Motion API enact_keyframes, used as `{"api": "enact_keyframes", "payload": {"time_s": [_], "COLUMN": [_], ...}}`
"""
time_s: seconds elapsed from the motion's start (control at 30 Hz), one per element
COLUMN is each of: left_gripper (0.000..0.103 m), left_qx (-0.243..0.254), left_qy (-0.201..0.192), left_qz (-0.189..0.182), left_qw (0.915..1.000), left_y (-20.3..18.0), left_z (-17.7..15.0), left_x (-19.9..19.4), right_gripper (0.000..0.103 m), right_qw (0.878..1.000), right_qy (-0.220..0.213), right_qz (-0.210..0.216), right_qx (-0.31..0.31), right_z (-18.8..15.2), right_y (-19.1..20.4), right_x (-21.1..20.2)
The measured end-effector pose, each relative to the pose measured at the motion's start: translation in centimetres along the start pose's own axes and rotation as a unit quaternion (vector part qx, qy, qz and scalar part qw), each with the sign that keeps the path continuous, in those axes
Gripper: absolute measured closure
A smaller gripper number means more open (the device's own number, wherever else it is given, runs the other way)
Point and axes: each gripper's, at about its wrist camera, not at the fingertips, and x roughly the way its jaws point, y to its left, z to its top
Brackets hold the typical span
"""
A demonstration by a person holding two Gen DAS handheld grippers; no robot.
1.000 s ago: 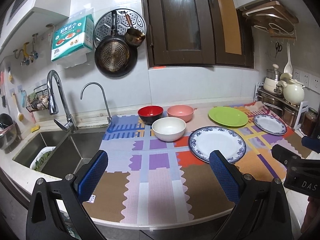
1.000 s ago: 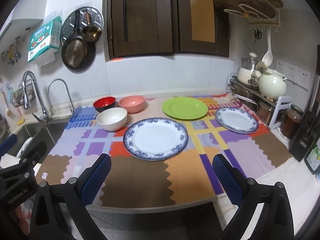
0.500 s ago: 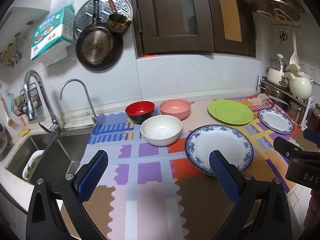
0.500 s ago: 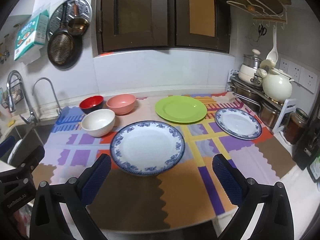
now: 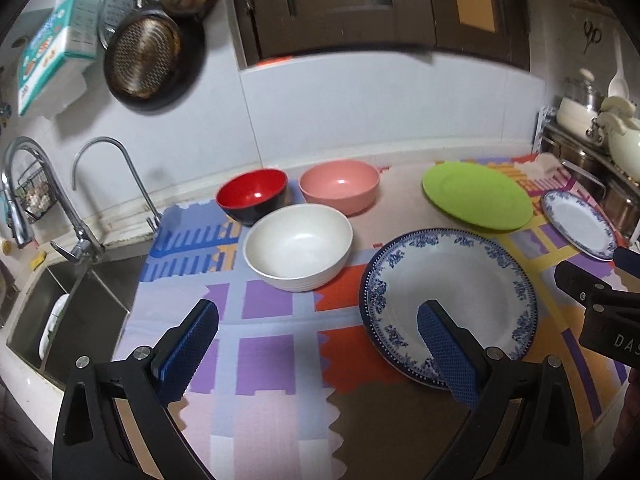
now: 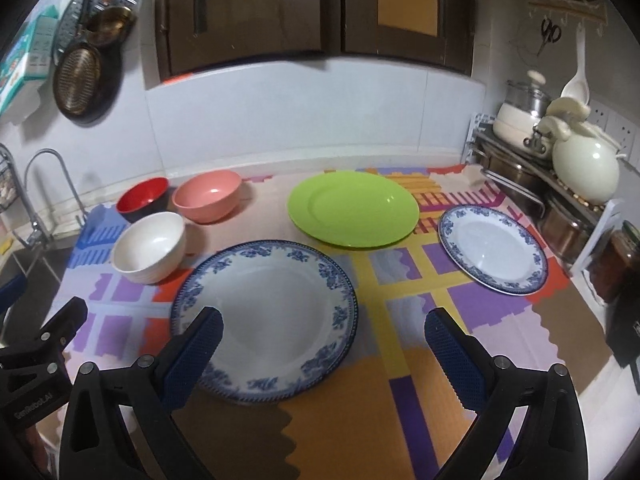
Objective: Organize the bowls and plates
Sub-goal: 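Move both tools toward the rim of the large blue-and-white plate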
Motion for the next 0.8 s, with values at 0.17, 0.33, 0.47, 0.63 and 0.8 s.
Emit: {"api": "enact_keyframes", "payload": {"time_s": [0.17,0.33,0.47,0.63,0.8], "left_gripper": [0.005,0.009,0.012,0.018,0.023], "left_qx": [0.0,-0.003,-0.003,-0.006,-0.007], "left_qy": [0.036,0.073,0.097,0.124,0.144], "left_qz": [-0.004,-0.013,-0.018,-0.026,-0.035], "left_qw": [0.9993,0.9972,0.9951,0.9919,0.9889], "left_y": [-1.1,-1.8,-2.4,-3.0,-3.6], "left_z": [0.3,0.4,0.3,0.3,0.3], "left_x": [3.4,6.6,8.8,11.2,12.9], "right_gripper": [0.001,0.004,0.007,0.013,0.017], "right_qw": [1.0,0.998,0.996,0.994,0.991], "right_qy": [0.03,0.06,0.084,0.112,0.131], "right_qz": [0.0,-0.003,-0.002,0.0,0.002], "right_qx": [0.0,-0.005,-0.005,-0.009,-0.007], "right_z": [0.6,0.9,1.0,0.9,1.0], "right_y": [-0.9,-1.5,-1.9,-2.0,-2.3], "right_x": [3.6,7.0,9.4,12.1,14.1]}}
